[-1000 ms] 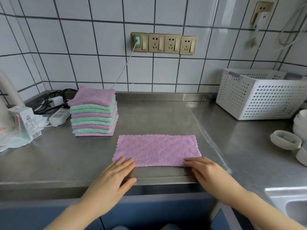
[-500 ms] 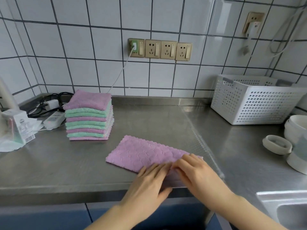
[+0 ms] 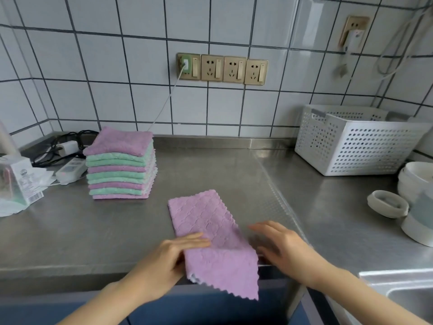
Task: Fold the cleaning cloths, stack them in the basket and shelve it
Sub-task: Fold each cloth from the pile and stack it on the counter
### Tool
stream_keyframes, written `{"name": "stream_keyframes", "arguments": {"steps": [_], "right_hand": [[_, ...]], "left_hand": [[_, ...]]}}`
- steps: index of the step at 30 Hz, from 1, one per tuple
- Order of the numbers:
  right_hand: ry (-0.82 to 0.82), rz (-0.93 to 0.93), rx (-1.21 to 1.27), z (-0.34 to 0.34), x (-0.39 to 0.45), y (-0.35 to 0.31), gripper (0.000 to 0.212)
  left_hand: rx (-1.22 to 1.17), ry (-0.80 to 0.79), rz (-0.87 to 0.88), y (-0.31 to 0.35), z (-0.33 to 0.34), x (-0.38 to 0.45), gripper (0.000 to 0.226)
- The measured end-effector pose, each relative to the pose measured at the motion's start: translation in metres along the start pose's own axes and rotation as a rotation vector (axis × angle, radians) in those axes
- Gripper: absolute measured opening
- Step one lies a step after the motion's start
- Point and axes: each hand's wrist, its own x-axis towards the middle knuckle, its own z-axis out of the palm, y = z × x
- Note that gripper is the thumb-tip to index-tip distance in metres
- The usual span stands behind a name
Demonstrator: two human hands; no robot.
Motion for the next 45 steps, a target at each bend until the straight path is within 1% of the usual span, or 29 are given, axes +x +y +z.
{"name": "stream_keyframes", "arguments": {"steps": [2,4,5,7,8,10,12,14,16,17,19,20,21,22,24,26,28,31,35,37,39,42,43,45], "right_hand": [[-0.021,-0.048,-0.012,0.012,0.005,-0.006,0.052],[-0.043,-0.128,-0.010,0.021,0.013,-0.013,0.058],[-0.036,-0.184,0.001,0.025,0.016,-0.015,0.056],[-0.044,-0.278,0.052,0.030,0.024,-0.021,0.049],[-0.068,-0.299,0.074,0.031,0.027,-0.024,0.044],[-0.107,-0.298,0.128,0.033,0.031,-0.026,0.039],[-0.090,-0.238,0.195,0.030,0.031,-0.026,0.037],[-0.087,-0.132,0.279,0.022,0.033,-0.028,0.035],[-0.079,-0.034,0.355,0.019,0.043,-0.028,0.030],[-0.058,0.025,0.381,0.019,0.052,-0.029,0.026],[0.001,0.220,0.461,0.024,0.077,-0.029,0.010],[0.030,0.314,0.472,0.027,0.091,-0.030,0.018],[0.041,0.393,0.457,0.031,0.105,-0.029,0.033],[0.031,0.456,0.382,0.035,0.115,-0.029,0.042],[0.014,0.533,0.232,0.044,0.127,-0.029,0.044],[0.003,0.583,0.140,0.052,0.131,-0.029,0.039],[0.017,0.610,0.067,0.057,0.132,-0.031,0.039],[0.057,0.612,0.024,0.056,0.135,-0.038,0.039],[0.011,0.640,-0.063,0.056,0.135,-0.042,0.040],[-0.014,0.657,-0.074,0.054,0.136,-0.043,0.036],[-0.049,0.679,-0.062,0.051,0.138,-0.044,0.036],[-0.067,0.708,-0.053,0.049,0.142,-0.048,0.042],[-0.059,0.709,-0.067,0.049,0.143,-0.049,0.044],[-0.033,0.686,-0.116,0.053,0.143,-0.049,0.042]], "left_hand": [[-0.042,0.019,-0.048,-0.006,-0.006,-0.006,0.069],[-0.087,0.022,-0.084,-0.009,-0.011,-0.009,0.063],[-0.096,0.011,-0.087,-0.011,-0.012,-0.011,0.063],[-0.071,-0.011,-0.087,-0.015,-0.014,-0.015,0.073],[-0.039,-0.015,-0.079,-0.019,-0.014,-0.018,0.078],[0.046,-0.033,-0.055,-0.026,-0.014,-0.022,0.077],[0.109,-0.005,-0.042,-0.028,-0.016,-0.025,0.068],[0.100,0.096,-0.057,-0.026,-0.020,-0.024,0.061],[0.048,0.189,-0.119,-0.023,-0.024,-0.019,0.052],[-0.017,0.223,-0.174,-0.020,-0.026,-0.012,0.042],[-0.195,0.279,-0.310,-0.017,-0.031,0.008,0.014],[-0.237,0.300,-0.403,-0.018,-0.033,0.018,0.013],[-0.244,0.312,-0.498,-0.021,-0.034,0.027,0.021],[-0.238,0.318,-0.570,-0.025,-0.033,0.033,0.025],[-0.219,0.334,-0.644,-0.034,-0.029,0.040,0.028],[-0.217,0.356,-0.658,-0.040,-0.025,0.042,0.026],[-0.187,0.370,-0.637,-0.042,-0.024,0.042,0.022],[-0.141,0.393,-0.606,-0.041,-0.023,0.042,0.022],[-0.091,0.410,-0.617,-0.041,-0.021,0.044,0.024],[-0.064,0.404,-0.638,-0.040,-0.022,0.046,0.022],[0.010,0.371,-0.653,-0.037,-0.024,0.050,0.026],[0.090,0.289,-0.662,-0.033,-0.030,0.061,0.032],[0.107,0.285,-0.661,-0.033,-0.032,0.066,0.032],[0.177,0.334,-0.622,-0.037,-0.032,0.074,0.029]]}}
